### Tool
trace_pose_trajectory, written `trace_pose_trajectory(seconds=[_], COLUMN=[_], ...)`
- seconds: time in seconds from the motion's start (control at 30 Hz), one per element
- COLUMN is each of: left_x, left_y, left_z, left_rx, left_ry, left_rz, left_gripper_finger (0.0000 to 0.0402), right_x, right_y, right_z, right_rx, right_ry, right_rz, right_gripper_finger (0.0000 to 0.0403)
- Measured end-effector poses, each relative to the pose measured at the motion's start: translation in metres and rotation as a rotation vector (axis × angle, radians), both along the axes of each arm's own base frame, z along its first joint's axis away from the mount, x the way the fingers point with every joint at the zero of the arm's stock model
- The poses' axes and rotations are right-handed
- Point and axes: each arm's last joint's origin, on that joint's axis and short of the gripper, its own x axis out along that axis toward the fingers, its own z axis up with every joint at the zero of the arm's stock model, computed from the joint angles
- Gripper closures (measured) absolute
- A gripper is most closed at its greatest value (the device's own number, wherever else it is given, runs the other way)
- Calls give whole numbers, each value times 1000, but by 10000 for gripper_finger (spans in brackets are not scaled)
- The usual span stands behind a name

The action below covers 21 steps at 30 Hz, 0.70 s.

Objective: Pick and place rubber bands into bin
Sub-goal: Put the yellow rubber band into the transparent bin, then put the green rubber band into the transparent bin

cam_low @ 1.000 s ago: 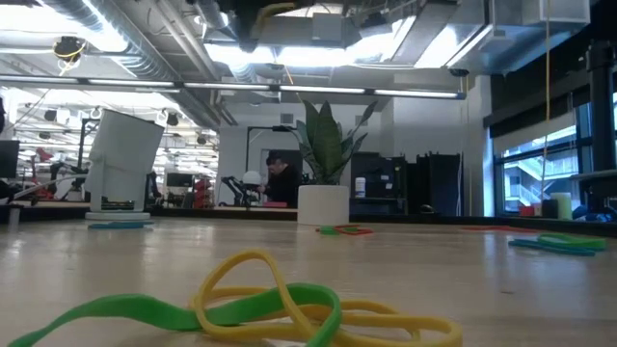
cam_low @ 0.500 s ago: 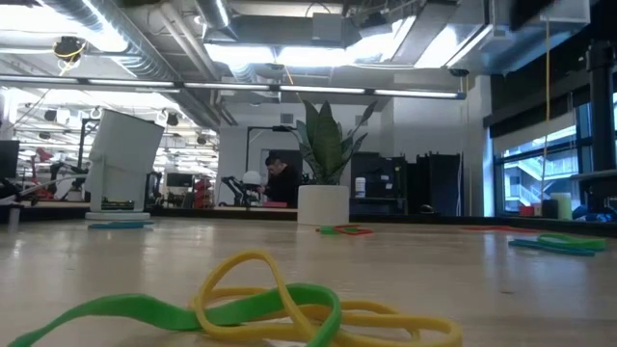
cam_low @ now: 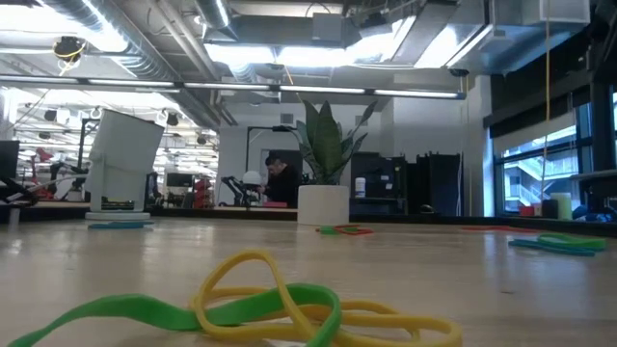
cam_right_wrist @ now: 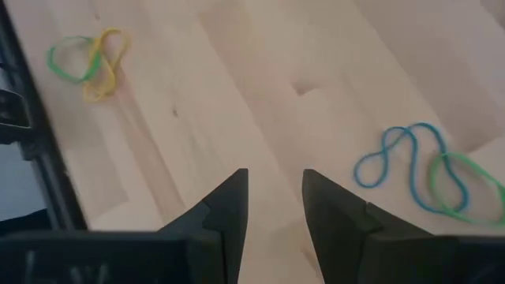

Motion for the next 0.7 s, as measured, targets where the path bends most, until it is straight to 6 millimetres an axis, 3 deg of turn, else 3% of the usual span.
trace_pose_trajectory(seconds=[0.33, 0.7], left_x=[-19, -21], left_y=[-28, -27], left_z=[-23, -23], left_rx=[30, 38], left_ry=[86, 102], left_rz=[61, -31], left_gripper_finger=[390, 277], right_x=[4, 15], right_y=[4, 5], right_z=[1, 5], right_rx=[43, 126], right_ry=[-42, -118], right_rz=[1, -43], right_gripper_finger=[278, 278])
